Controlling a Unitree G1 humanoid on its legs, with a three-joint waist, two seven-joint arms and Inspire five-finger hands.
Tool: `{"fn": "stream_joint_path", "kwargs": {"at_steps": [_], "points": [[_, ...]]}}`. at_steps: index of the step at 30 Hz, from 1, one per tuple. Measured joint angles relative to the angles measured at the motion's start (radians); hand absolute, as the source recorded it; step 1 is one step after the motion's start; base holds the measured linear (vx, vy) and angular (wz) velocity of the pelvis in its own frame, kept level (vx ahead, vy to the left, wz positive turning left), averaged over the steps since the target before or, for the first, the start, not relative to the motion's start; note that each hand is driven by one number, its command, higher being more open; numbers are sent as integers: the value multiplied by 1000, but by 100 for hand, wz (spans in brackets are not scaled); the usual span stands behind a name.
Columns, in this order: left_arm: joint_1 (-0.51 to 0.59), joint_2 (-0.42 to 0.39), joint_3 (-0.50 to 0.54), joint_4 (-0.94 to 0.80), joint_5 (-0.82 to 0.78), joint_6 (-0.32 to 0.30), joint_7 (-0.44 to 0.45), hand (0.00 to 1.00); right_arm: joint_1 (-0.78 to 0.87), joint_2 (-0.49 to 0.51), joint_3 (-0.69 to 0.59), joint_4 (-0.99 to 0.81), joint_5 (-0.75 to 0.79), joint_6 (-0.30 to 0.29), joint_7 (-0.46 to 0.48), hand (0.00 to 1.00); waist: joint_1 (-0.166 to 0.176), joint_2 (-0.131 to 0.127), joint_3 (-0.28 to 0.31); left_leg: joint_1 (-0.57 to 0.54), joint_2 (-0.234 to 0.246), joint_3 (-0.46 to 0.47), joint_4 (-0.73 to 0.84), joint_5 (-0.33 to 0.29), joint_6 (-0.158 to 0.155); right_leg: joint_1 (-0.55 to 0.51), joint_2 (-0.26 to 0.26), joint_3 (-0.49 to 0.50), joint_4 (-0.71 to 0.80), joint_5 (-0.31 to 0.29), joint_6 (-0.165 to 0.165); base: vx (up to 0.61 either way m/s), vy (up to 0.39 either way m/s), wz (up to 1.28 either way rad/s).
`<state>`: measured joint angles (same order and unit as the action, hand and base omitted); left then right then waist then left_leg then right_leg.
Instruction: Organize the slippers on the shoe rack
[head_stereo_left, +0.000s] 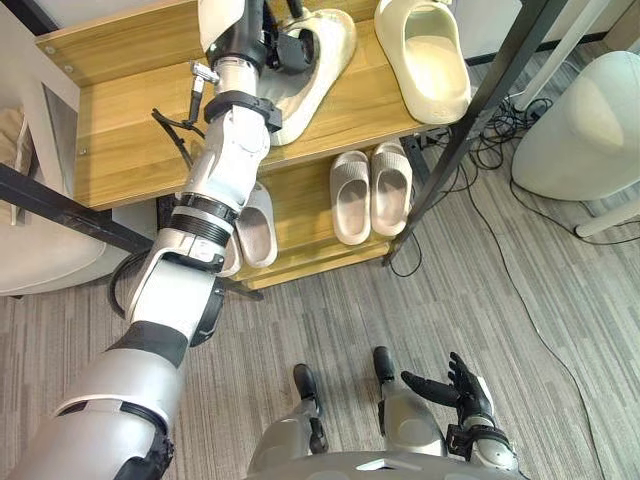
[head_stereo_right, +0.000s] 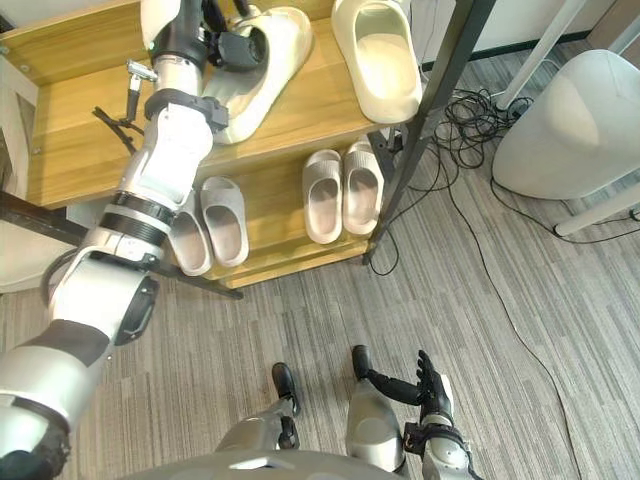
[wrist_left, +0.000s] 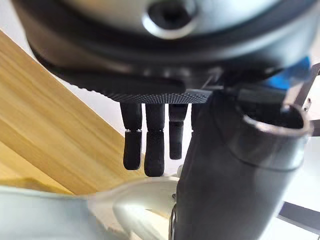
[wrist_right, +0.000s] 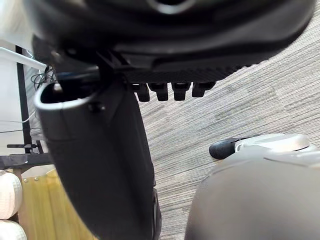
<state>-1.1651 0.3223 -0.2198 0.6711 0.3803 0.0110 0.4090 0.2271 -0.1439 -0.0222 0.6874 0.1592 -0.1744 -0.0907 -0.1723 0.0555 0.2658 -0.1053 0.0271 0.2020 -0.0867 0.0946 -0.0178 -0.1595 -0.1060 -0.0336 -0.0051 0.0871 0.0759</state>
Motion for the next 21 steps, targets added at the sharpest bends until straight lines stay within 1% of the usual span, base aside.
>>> {"fn": "stream_joint_path", "kwargs": {"at_steps": [7, 8, 10, 14, 17, 21], "points": [[0, -79, 0, 1, -69, 0, 6, 100, 11, -7, -1, -30, 0, 0, -1, 100, 0, 20, 12, 7, 2, 0, 0, 3, 3, -5, -1, -1, 30, -12, 1, -1, 5, 0], [0, -80, 0, 1, -70, 0, 6, 100, 11, -7, -1, -31, 0, 0, -2, 100, 0, 20, 13, 7, 2, 0, 0, 3, 3, -5, -1, -2, 30, -12, 1, 0, 0, 0], [1, -114, -1, 1, -97, -1, 8, 100, 25, -9, 0, -54, 0, -1, -3, 100, 0, 26, 15, 14, 1, -3, 0, 3, 3, -10, -4, -5, 58, -29, 3, 1, 26, 4], [1, -147, -3, 1, -98, -1, 8, 100, 26, -14, 0, -57, 0, -1, -3, 100, 0, 31, 16, 17, 1, -10, 0, 3, 3, -10, -6, -13, 74, -39, 3, 9, 26, 5], [1, -165, -8, 1, -98, -1, 8, 100, 29, -15, 0, -59, 0, -1, -4, 100, 0, 37, 14, 20, 0, -17, 0, 4, 2, -11, -11, -20, 89, -50, 2, 12, 26, 8], [1, -165, -13, 1, -96, -1, 7, 100, 31, -20, 2, -62, 0, -1, -5, 100, 2, 46, 11, 21, 0, -20, 0, 5, 0, -10, -13, -24, 95, -54, 3, 4, 7, 1]]}}
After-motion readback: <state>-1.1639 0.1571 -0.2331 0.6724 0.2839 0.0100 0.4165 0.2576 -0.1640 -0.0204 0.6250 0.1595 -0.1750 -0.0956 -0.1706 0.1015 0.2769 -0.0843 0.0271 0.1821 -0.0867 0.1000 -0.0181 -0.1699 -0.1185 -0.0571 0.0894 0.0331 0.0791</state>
